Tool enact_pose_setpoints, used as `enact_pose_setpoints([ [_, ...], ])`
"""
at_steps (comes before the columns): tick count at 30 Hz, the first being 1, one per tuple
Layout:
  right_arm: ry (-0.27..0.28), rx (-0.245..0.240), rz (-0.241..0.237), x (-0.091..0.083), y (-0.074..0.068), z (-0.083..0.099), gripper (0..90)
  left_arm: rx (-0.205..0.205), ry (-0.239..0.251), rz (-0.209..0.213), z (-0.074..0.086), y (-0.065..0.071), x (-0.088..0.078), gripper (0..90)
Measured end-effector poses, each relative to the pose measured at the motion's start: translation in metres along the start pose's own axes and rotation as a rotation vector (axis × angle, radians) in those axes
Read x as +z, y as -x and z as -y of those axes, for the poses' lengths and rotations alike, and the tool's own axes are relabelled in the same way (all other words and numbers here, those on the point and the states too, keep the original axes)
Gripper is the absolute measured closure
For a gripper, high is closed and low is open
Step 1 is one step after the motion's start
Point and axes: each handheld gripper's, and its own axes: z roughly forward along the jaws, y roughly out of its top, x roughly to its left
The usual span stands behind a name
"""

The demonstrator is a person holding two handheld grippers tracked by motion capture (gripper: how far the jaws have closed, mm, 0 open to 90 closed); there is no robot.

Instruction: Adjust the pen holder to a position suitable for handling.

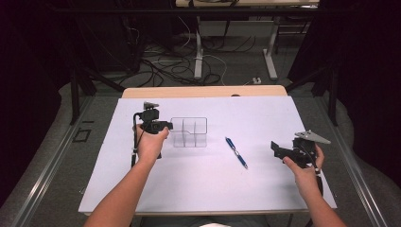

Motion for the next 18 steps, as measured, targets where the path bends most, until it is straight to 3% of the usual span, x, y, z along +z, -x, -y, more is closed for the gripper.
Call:
enact_pose_setpoints([
  [8, -0.006, -0.004, 0.002, -0.001, -0.001, -0.001, 4.6, 0.066, 0.038, 0.014, 0.003, -0.002, 0.000, 67.8],
  [18, 0.002, -0.024, -0.006, 0.000, -0.003, -0.001, 4.6, 0.097, 0.121, 0.050, 0.009, -0.014, -0.009, 50.0],
])
